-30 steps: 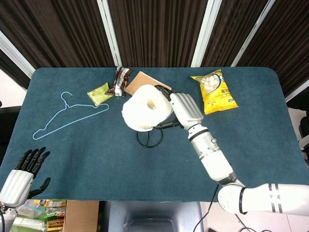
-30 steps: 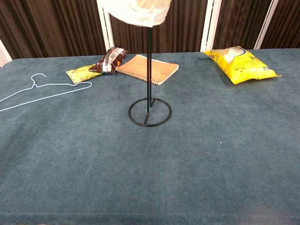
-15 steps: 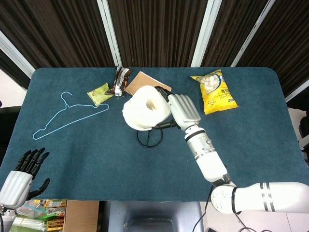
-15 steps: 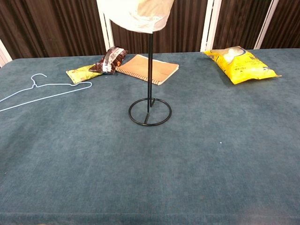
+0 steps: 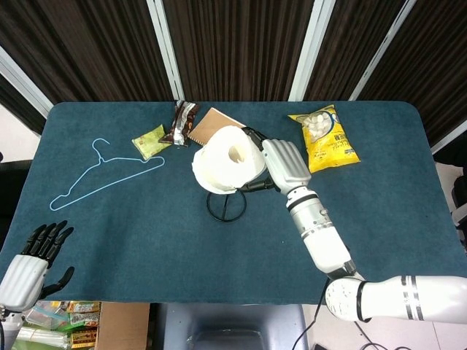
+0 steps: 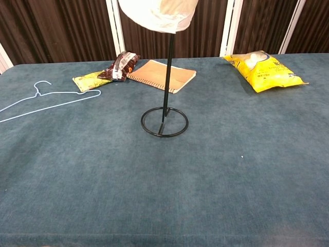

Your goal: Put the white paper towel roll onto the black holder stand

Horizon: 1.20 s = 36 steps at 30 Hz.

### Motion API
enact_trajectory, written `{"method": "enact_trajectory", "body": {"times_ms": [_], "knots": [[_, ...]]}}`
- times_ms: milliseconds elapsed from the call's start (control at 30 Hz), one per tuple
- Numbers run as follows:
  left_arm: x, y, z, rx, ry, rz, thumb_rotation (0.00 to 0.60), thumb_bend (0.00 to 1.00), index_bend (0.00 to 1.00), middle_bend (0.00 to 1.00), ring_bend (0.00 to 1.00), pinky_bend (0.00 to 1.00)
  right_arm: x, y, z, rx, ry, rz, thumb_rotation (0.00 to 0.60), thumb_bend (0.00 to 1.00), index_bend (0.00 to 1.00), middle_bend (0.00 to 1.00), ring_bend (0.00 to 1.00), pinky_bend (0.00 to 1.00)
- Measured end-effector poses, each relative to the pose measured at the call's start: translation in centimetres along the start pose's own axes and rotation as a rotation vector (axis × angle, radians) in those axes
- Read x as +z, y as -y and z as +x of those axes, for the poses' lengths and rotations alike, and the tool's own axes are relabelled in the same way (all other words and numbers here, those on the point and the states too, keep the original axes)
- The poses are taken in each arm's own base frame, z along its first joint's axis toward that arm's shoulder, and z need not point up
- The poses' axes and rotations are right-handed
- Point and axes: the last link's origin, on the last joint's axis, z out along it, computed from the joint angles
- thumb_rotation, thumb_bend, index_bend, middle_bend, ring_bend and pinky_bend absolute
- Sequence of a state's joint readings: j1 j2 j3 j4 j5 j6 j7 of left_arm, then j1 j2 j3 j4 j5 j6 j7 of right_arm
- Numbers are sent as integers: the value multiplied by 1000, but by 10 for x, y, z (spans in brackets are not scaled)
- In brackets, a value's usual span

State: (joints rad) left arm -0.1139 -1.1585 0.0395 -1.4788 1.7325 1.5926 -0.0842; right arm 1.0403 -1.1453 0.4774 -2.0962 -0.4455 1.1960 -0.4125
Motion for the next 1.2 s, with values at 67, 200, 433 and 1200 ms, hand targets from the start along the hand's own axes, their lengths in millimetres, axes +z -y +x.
{"method": "enact_trajectory", "body": {"times_ms": [67,200,433,1200], "knots": [[5,-2,-1,0,1,1,600,388,0,0,0,85,0,0,0,8,2,2,600,392,885,661,561,480],[2,-3,0,1,1,0,600,389,0,0,0,85,-1,1,3,17,-3,12,600,392,885,661,567,480],[-1,-3,-1,2,3,-2,600,388,0,0,0,86,-3,-1,6,19,-13,13,600,392,885,661,567,480],[1,-4,-2,5,4,-6,600,388,0,0,0,86,6,-16,-25,-67,72,-81,600,391,881,661,567,480]]}}
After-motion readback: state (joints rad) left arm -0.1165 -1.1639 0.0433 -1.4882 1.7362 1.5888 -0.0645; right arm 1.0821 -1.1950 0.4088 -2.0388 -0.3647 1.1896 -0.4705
